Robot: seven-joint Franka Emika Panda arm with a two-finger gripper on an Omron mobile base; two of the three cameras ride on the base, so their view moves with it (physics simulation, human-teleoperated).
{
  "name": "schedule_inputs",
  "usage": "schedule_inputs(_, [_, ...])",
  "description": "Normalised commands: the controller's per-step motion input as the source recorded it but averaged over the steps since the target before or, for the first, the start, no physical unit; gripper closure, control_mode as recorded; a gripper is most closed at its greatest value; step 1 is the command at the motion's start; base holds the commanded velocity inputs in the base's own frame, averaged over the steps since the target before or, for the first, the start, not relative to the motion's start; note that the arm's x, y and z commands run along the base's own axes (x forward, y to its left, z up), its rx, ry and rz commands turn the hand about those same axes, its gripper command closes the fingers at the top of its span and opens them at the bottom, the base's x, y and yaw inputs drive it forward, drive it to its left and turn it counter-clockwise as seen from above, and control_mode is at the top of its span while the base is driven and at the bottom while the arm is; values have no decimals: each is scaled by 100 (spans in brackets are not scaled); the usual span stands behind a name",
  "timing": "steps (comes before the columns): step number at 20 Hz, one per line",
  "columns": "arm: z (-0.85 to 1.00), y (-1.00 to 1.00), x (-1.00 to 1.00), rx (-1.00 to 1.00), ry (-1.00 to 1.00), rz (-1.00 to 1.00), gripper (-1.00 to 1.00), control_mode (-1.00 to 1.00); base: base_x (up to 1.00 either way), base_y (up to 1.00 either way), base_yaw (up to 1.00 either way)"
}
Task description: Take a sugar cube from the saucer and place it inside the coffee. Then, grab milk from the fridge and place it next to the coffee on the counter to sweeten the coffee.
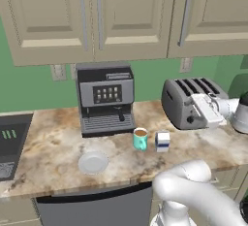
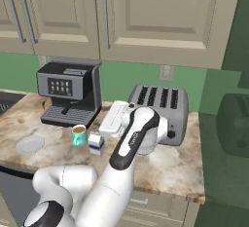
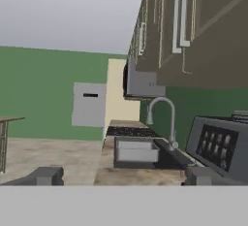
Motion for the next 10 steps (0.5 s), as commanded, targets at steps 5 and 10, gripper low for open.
schedule_inputs(5, [100, 10, -50, -10, -3, -15, -100, -100, 0, 0, 0])
schedule_inputs(10, [100, 19, -49, -15, -7, -12, -100, -100, 0, 0, 0])
